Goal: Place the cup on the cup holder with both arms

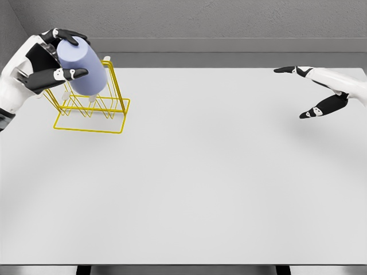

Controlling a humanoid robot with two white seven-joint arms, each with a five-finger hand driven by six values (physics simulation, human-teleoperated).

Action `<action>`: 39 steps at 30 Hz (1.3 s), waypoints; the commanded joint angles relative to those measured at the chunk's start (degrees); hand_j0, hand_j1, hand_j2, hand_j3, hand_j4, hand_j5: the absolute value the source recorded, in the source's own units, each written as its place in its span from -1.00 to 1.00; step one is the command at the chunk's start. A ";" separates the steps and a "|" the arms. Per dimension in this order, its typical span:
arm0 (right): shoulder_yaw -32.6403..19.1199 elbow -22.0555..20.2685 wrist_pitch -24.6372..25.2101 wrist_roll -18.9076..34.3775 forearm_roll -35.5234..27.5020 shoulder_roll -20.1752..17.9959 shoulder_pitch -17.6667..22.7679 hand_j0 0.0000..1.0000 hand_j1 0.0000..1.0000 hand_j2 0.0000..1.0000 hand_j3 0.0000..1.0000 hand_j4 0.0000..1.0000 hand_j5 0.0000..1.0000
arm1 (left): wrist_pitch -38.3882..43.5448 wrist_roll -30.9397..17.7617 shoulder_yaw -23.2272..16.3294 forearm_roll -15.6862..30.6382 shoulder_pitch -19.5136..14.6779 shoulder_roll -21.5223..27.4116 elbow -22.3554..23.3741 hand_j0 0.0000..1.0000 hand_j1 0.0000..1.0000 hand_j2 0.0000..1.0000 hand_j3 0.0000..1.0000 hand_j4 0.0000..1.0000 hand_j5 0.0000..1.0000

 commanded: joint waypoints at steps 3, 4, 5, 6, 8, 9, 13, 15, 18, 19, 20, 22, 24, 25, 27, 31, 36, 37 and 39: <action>0.02 -0.06 0.13 -0.02 -0.44 -0.05 0.00 1.00 1.00 1.00 1.00 1.00 1.00 | 0.73 0.05 -0.05 0.16 0.09 0.05 0.64 -0.24 -0.24 -0.24 -0.24 -0.24 -0.24; 0.02 -0.06 0.13 -0.02 -0.44 -0.05 0.00 1.00 1.00 1.00 1.00 1.00 1.00 | 0.81 -0.04 -0.05 0.16 0.18 0.05 0.64 -0.24 -0.24 -0.24 -0.24 -0.24 -0.24; 0.19 -0.06 0.13 -0.02 -0.44 -0.05 0.00 1.00 1.00 1.00 1.00 1.00 1.00 | 0.81 -0.12 -0.05 0.16 0.26 0.05 0.55 -0.24 -0.24 -0.24 -0.24 -0.24 -0.24; 0.72 -0.06 0.13 -0.02 -0.44 -0.14 0.00 1.00 1.00 1.00 1.00 1.00 1.00 | 0.73 -0.12 -0.05 0.16 0.35 0.05 0.55 -0.24 -0.24 -0.24 -0.24 -0.24 -0.24; 0.72 -0.06 0.13 -0.02 -0.44 -0.14 0.00 1.00 1.00 1.00 1.00 1.00 1.00 | 0.81 -0.12 -0.14 0.07 0.53 0.05 0.55 -0.24 -0.24 -0.24 -0.24 -0.24 -0.24; 0.72 -0.06 0.13 -0.02 -0.44 -0.14 0.00 1.00 1.00 1.00 1.00 1.00 1.00 | 0.81 -0.12 -0.14 0.07 0.53 0.05 0.55 -0.24 -0.24 -0.24 -0.24 -0.24 -0.24; 0.72 -0.06 0.13 -0.02 -0.44 -0.14 0.00 1.00 1.00 1.00 1.00 1.00 1.00 | 0.81 -0.12 -0.22 -0.02 0.79 -0.12 0.55 -0.24 -0.24 -0.24 -0.24 -0.24 -0.24; 0.72 -0.06 0.13 -0.02 -0.44 -0.14 0.00 1.00 1.00 1.00 1.00 1.00 1.00 | 0.81 -0.12 -0.22 -0.02 0.97 -0.30 0.55 -0.24 -0.24 -0.24 -0.24 -0.24 -0.24; 0.72 -0.06 0.13 -0.02 -0.44 -0.14 0.00 1.00 1.00 1.00 1.00 1.00 1.00 | 0.81 -0.12 -0.22 -0.02 1.05 -0.47 0.55 -0.24 -0.24 -0.24 -0.24 -0.24 -0.24; 0.72 -0.06 0.13 -0.02 -0.44 -0.14 0.00 1.00 1.00 1.00 1.00 1.00 1.00 | 0.81 -0.12 -0.22 -0.02 1.05 -0.56 0.55 -0.24 -0.24 -0.24 -0.24 -0.24 -0.24; 0.72 -0.06 0.13 -0.02 -0.44 -0.14 0.00 1.00 1.00 1.00 1.00 1.00 1.00 | 0.81 -0.12 -0.22 -0.54 1.05 -0.56 0.55 -0.24 -0.24 -0.24 -0.24 -0.24 -0.24; 0.72 -0.06 0.13 -0.02 -0.44 -0.23 0.00 1.00 1.00 1.00 1.00 1.00 1.00 | 0.81 -0.12 -0.22 -0.72 1.14 -0.56 0.55 -0.24 -0.24 -0.24 -0.24 -0.24 -0.24; 0.72 -0.06 0.13 -0.02 -0.44 -0.23 0.00 1.00 1.00 1.00 1.00 1.00 1.00 | 0.81 -0.12 -0.22 -0.72 1.58 -0.56 0.55 -0.24 -0.24 -0.24 -0.24 -0.24 -0.24; 0.72 -0.06 0.13 -0.02 -0.44 -0.23 0.00 1.00 1.00 1.00 1.00 1.00 1.00 | 0.81 -0.12 -0.22 -0.81 1.85 -0.56 0.55 -0.24 -0.24 -0.24 -0.24 -0.24 -0.24; 0.72 -0.06 0.13 -0.02 -0.44 -0.23 0.00 1.00 1.00 1.00 1.00 1.00 1.00 | 0.81 -0.21 -0.22 -0.72 1.93 -0.56 0.55 -0.24 -0.24 -0.24 -0.24 -0.24 -0.24; 0.72 -0.06 0.13 -0.02 -0.44 -0.14 0.00 1.00 1.00 1.00 1.00 1.00 1.00 | 0.81 -0.21 -0.14 -0.81 2.64 -0.56 0.55 -0.24 -0.24 -0.24 -0.24 -0.24 -0.24; 0.72 -0.14 0.13 -0.02 -0.44 -0.14 0.00 1.00 1.00 1.00 1.00 1.00 1.00 | 0.81 -0.12 -0.14 -0.72 2.64 -0.56 0.55 -0.24 -0.24 -0.24 -0.24 -0.24 -0.24; 0.72 -0.14 0.13 -0.02 -0.44 -0.14 0.00 1.00 1.00 1.00 1.00 1.00 1.00 | 0.81 -0.12 -0.14 -0.81 2.64 -0.56 0.64 -0.24 -0.24 -0.24 -0.24 -0.24 -0.24; 0.72 -0.14 0.13 -0.02 -0.44 -0.23 0.00 1.00 1.00 1.00 1.00 1.00 1.00 | 0.81 -0.12 -0.14 -0.81 2.64 -0.56 0.64 -0.24 -0.24 -0.24 -0.24 -0.24 -0.24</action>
